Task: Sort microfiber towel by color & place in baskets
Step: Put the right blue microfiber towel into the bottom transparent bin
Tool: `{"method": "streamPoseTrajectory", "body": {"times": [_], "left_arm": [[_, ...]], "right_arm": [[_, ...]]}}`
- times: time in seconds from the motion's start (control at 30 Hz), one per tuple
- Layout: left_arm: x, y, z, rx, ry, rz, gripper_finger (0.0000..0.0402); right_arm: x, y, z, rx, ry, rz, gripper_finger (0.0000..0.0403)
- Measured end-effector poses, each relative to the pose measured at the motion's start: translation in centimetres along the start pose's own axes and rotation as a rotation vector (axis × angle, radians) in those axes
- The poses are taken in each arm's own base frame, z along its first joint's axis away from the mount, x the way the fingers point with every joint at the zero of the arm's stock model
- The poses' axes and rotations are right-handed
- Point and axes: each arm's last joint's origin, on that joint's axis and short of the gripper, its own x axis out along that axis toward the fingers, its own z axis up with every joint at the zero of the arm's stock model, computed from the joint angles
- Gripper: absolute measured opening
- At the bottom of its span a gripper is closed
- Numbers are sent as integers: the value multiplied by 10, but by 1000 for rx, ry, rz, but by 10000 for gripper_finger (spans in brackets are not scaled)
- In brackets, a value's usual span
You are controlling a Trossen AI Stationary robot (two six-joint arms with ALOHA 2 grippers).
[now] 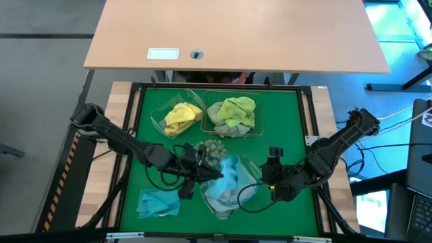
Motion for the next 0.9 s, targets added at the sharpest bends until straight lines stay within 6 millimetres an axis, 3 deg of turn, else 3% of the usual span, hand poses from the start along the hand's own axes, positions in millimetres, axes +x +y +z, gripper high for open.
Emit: {"method": "streamPoseTrajectory", "body": {"times": [0.53, 0.9], "left_arm": [[28, 21, -72, 78, 155, 67, 0], [32, 40, -120, 152, 330, 185, 0]], "right_arm": [[0, 0, 0, 0, 0, 0, 198], [0, 0, 0, 0, 0, 0, 198]]}}
